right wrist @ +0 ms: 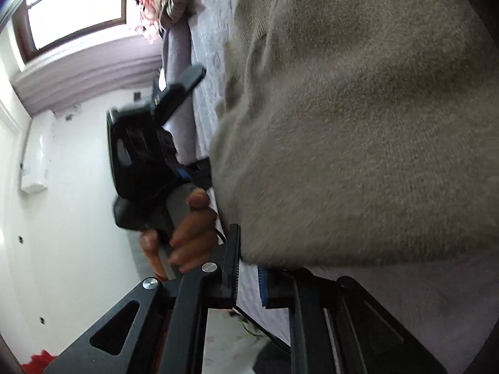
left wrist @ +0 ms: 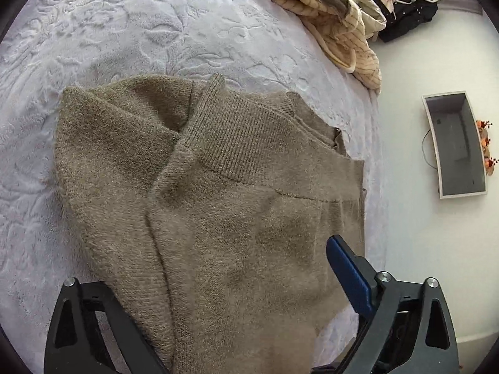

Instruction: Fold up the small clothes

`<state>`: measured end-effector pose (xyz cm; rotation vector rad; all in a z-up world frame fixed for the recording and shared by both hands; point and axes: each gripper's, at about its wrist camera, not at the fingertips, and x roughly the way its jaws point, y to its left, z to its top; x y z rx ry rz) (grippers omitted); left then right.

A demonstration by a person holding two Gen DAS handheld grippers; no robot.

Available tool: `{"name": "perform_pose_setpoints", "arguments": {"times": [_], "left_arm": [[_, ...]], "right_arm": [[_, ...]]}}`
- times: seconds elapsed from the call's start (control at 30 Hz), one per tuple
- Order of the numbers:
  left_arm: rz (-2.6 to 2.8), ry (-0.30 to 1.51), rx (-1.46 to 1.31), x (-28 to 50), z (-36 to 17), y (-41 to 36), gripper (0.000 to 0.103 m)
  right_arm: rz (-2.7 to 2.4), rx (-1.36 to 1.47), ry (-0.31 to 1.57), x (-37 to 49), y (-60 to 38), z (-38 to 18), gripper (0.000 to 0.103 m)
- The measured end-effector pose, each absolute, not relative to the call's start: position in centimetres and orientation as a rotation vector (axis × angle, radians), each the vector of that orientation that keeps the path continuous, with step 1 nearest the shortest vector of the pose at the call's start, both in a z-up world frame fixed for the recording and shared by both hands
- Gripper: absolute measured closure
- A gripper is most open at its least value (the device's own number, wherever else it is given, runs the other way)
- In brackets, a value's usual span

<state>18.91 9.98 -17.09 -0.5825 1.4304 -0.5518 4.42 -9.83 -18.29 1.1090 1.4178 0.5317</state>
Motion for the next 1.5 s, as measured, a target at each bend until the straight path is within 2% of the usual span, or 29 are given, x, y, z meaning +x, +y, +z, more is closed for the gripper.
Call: {"name": "perform_pose_setpoints", "arguments": {"times": [0.07, 0.13, 0.23, 0.27, 0.3, 0.33, 0.4, 0.7, 1.0, 1.17, 1.3, 1.4, 1.5], "left_arm": [[-0.547, 1.451, -0.559, 18.8, -17.5, 10.0, 0.01], [-0.54, 1.47, -0.524, 18.5, -17.9, 9.8, 0.01], [-0.505, 1.492, -0.429, 18.3, -18.2, 9.2, 0.025], [-0.489, 1.494, -0.408, 18.3, -18.3, 9.2, 0.037], [-0.465, 1.497, -0.382, 18.4, -18.4, 9.1, 0.055], [-0.451, 1.497, -0.373, 18.4, -18.5, 9.2, 0.061], [-0.443, 1.481, -0.396, 18.3, -18.3, 9.6, 0.081], [-0.532, 1.334, -0.505, 17.4, -11.3, 7.6, 0.083], [-0.664, 1.274, -0.394, 17.3, -5.3, -3.6, 0.083], [-0.722, 1.301, -0.236, 16.7, -6.1, -13.1, 0.083], [-0.69, 1.359, -0.05, 15.8, -10.1, -19.8, 0.083], [-0.635, 1.394, 0.034, 15.2, -12.8, -22.0, 0.083], [-0.621, 1.368, 0.085, 14.6, -12.5, -22.7, 0.082]], "right_arm": [[0.529, 0.919, 1.478, 4.0, -9.5, -16.9, 0.089], [0.501, 0.774, 1.44, 3.6, -10.1, -14.8, 0.089], [0.371, 0.635, 1.354, 4.3, -12.6, -13.0, 0.089], [0.323, 0.599, 1.356, 4.9, -13.3, -13.2, 0.091], [0.288, 0.567, 1.371, 5.5, -13.9, -13.9, 0.093], [0.258, 0.537, 1.403, 5.7, -14.5, -15.0, 0.093], [0.233, 0.544, 1.48, 5.9, -15.3, -18.2, 0.099], [0.314, 0.688, 1.435, 5.1, -17.3, -19.1, 0.1], [0.339, 0.946, 1.38, 2.3, -20.3, -20.0, 0.099], [0.306, 1.022, 1.31, 0.8, -23.8, -19.4, 0.096], [0.253, 1.094, 1.268, -0.1, -27.2, -20.3, 0.096], [0.218, 1.138, 1.244, -1.0, -29.5, -20.9, 0.096], [0.207, 1.142, 1.219, -2.1, -31.1, -20.5, 0.096]]}}
